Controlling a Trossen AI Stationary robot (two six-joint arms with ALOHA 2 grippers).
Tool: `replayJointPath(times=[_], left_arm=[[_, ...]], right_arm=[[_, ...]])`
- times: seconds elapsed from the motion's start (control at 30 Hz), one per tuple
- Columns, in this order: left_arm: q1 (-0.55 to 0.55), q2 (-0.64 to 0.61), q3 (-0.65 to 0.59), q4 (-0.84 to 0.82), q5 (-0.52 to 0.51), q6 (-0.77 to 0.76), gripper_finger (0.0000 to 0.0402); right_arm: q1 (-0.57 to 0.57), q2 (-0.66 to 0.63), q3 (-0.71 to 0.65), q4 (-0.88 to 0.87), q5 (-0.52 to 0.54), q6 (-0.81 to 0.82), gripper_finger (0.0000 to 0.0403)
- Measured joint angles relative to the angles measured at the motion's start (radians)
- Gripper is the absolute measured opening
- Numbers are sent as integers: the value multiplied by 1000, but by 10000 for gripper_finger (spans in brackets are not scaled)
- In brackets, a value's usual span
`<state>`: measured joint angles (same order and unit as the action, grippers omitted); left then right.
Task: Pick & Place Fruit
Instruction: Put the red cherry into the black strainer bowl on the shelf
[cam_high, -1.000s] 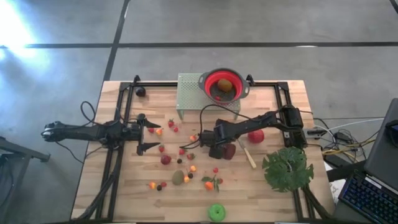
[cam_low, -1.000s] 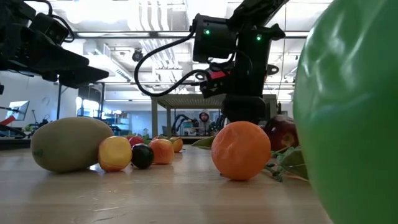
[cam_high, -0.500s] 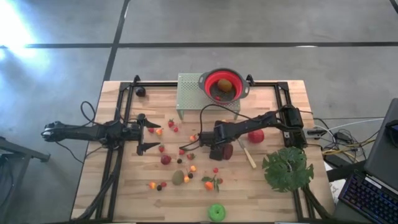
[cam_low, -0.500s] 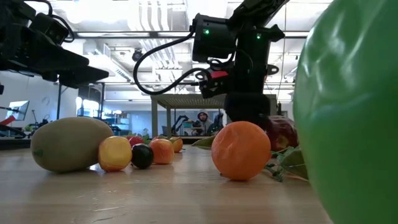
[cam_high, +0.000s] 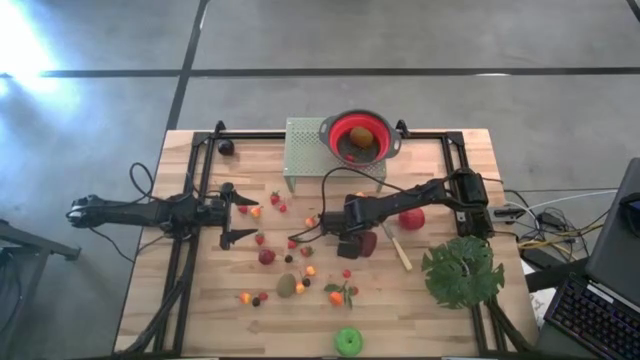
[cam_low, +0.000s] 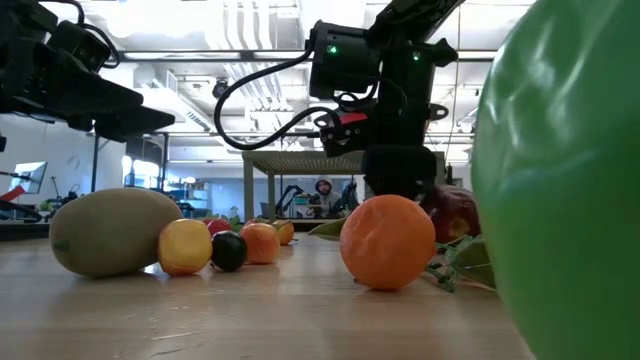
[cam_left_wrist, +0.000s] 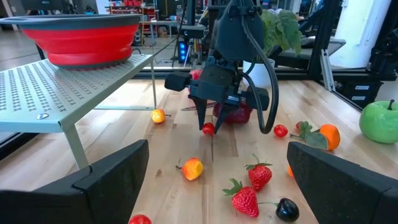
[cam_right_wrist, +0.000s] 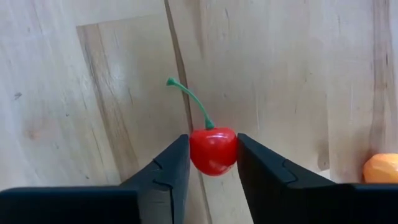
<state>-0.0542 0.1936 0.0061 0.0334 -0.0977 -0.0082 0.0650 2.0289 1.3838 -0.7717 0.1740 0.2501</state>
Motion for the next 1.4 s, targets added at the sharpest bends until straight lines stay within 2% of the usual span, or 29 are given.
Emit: replayJointPath(times=[0.17,0.33,0.43,0.9,1.17,1.4], left_arm=[[0,0,0,0,0,0,388],[0,0,0,0,0,0,388],[0,0,0,0,0,0,388],[0,1,0,0,0,0,388],[0,1,0,0,0,0,388],[0,2,0,0,0,0,388]], right_arm=[[0,-1,0,-1,-3,-17,102],[0,-23,10,-3,-92,-33,97],[3,-55,30,-1,-107,-60,103],[-18,-305,167,16,-70,-206,107],[-88,-435,196,20,-48,-229,103],[-166,-491,196,16,-43,-229,104]])
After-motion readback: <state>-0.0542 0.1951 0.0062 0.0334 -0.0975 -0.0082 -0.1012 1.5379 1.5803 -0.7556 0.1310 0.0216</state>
